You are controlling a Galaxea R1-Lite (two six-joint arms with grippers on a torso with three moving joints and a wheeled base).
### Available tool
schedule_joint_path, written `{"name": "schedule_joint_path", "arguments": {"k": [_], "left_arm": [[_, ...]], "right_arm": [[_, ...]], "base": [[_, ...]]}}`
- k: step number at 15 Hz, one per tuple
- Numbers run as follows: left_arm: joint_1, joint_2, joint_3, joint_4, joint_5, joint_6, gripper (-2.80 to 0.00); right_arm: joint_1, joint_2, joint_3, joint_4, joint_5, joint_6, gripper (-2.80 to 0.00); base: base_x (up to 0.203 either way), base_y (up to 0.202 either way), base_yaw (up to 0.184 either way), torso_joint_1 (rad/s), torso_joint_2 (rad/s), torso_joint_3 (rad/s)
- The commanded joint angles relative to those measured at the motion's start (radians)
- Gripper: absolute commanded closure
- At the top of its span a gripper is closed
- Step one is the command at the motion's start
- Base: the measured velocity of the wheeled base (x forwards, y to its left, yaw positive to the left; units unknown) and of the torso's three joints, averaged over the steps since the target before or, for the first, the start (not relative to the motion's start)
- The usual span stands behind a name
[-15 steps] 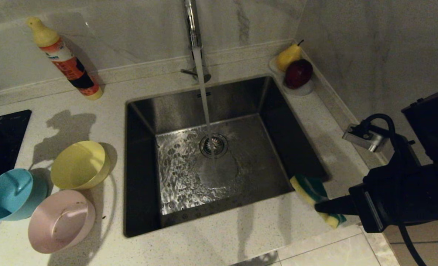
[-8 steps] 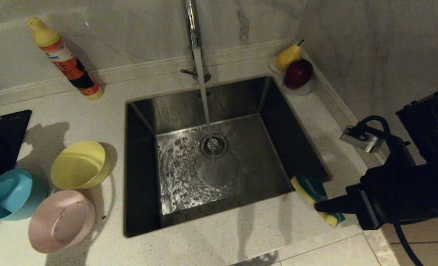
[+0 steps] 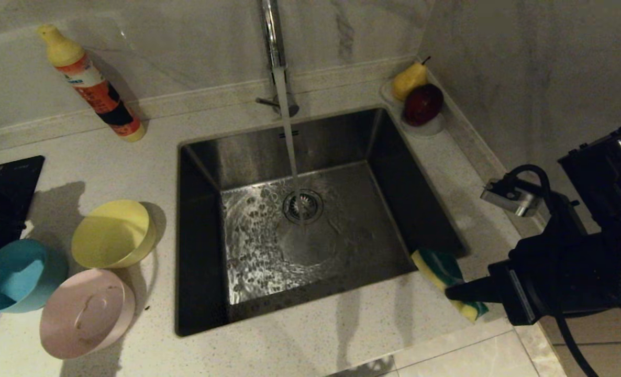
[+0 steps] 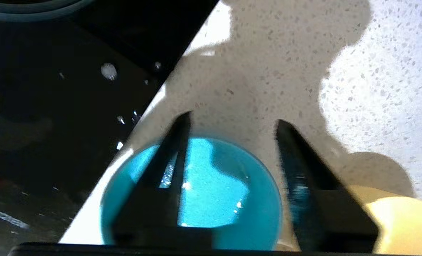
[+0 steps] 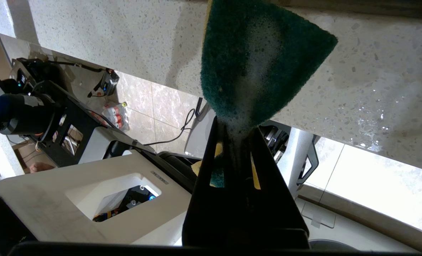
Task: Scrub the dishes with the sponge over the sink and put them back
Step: Pick up a bowl and the sponge
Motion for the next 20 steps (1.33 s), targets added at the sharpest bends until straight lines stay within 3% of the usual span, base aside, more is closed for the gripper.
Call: {"name": "schedule_joint_path", "arguments": {"k": [1, 6, 14, 18, 20], "left_arm": [[0.003, 0.008, 0.014, -0.01, -0.001, -0.01, -2.8], [0.068, 0.043, 0.007, -0.011, -0.005, 0.002, -2.8], [0.07, 0.041, 0.031, -0.012, -0.06, -0.008, -2.8], [0.073, -0.028, -0.07, 0.006, -0.059, -0.096, -2.8], [0.073, -0.061, -0.109, 0.082, -0.06, -0.098, -2.8]], "right_arm": [[0.0, -0.005, 0.0, 0.003, 0.001, 0.002, 0.0], [-0.002, 0.006, 0.002, 0.001, 0.001, 0.002, 0.0], [-0.002, 0.018, 0.002, 0.001, 0.0, 0.002, 0.0], [-0.002, 0.017, 0.005, 0.002, 0.0, 0.002, 0.0], [0.0, 0.018, 0.003, 0.001, 0.0, 0.002, 0.0]], "base": [[0.0, 0.0, 0.0, 0.0, 0.0, 0.0], [0.0, 0.0, 0.0, 0.0, 0.0, 0.0], [0.0, 0.0, 0.0, 0.0, 0.0, 0.0], [0.0, 0.0, 0.0, 0.0, 0.0, 0.0], [0.0, 0.0, 0.0, 0.0, 0.0, 0.0]]}}
